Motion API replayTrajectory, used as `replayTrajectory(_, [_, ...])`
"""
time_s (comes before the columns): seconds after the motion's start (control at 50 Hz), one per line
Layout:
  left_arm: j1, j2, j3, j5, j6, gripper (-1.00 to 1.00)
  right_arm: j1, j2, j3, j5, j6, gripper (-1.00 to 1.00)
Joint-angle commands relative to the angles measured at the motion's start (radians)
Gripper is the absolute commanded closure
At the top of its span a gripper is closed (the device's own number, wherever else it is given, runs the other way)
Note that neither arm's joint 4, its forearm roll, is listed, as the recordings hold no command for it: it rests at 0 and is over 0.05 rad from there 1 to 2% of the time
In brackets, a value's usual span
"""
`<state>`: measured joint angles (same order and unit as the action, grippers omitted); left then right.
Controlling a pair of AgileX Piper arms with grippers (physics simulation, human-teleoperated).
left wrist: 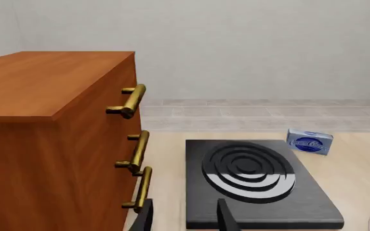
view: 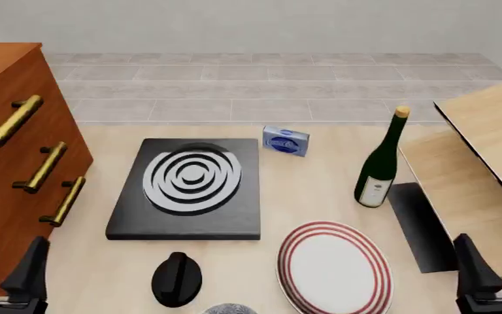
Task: Put the bowl on the stove.
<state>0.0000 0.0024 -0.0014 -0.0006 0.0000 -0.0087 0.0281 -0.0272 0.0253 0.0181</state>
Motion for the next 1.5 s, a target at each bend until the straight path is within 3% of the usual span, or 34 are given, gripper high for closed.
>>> replayTrajectory(0.02, [0.0, 0.005, -0.003, -0.001, 0.0, -1.0, 0.014, -0.02, 0.023, -0.026, -0.026, -1.0])
replayTrajectory(0.38, [0.0, 0.005, -0.003, -0.001, 0.0, -1.0, 0.051, -0.012, -0.008, 0.0, -0.049, -1.0])
replayTrajectory(0.5, [0.0, 0.005, -0.003, -0.001, 0.0, -1.0, 0.12, 0.028, -0.068, 0.061, -0.088, -1.0])
replayTrajectory(0.72, [0.0, 0.005, -0.003, -0.001, 0.0, -1.0, 0.241, 0.13, -0.196, 0.167, -0.096, -1.0])
replayTrajectory(0.78, [0.0, 0.005, -0.003, -0.001, 0.0, -1.0, 0.268, 0.163, -0.216, 0.176, -0.13, -1.0])
replayTrajectory(0.92, [0.0, 0.005, -0.003, -0.001, 0.0, -1.0, 0.346, 0.242, -0.271, 0.218, -0.138, -1.0])
replayTrajectory(1.24, [0.0, 0.005, -0.003, -0.001, 0.0, -1.0, 0.541, 0.424, -0.325, 0.243, -0.185, -1.0])
replayTrajectory(1.5, [0.0, 0.005, -0.003, -0.001, 0.0, -1.0, 0.69, 0.563, -0.306, 0.179, -0.214, -1.0])
